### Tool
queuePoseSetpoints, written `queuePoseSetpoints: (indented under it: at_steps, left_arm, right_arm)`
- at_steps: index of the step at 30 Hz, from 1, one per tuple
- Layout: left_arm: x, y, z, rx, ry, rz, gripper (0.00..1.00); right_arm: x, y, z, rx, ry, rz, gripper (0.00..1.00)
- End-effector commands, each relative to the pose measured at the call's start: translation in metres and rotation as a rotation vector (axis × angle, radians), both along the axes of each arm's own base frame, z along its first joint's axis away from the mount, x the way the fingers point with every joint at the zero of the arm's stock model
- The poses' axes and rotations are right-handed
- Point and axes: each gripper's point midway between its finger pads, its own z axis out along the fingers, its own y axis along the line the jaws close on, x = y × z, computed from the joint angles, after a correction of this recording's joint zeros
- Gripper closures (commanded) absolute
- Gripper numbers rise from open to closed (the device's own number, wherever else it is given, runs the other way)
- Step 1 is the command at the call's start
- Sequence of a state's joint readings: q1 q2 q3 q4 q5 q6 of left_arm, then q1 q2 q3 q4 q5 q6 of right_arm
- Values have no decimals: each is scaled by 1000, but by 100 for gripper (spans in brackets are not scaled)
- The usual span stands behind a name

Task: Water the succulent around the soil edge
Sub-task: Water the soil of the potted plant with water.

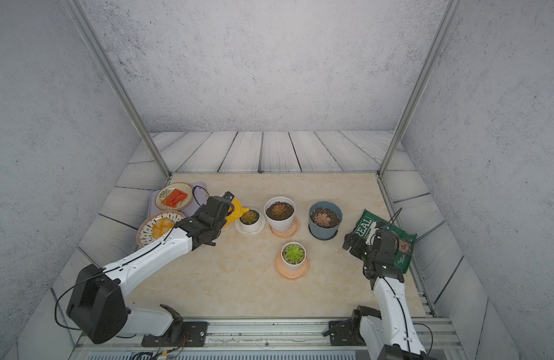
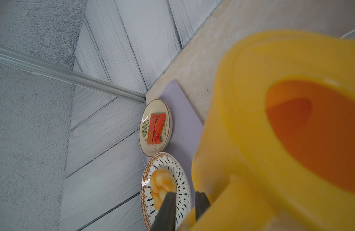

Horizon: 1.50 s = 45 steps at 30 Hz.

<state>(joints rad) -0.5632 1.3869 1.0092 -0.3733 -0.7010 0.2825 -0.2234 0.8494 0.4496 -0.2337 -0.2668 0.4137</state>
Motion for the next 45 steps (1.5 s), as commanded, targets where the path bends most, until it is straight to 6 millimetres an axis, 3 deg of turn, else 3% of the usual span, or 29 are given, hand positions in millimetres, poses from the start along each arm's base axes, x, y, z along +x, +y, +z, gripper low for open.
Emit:
queuePoseSetpoints:
  at_steps: [1, 15, 45]
  left_arm:
    - [6, 1, 13, -49, -38, 32, 100]
    - [-3, 19, 11, -72, -30, 95, 100]
    - [-34, 31, -14, -67, 73, 119, 100]
  right_arm:
    - [6, -2, 12, -22, -30, 0, 1]
    - [5, -1, 13, -21, -32, 3, 1]
    - [5, -1, 14, -23, -35, 4, 1]
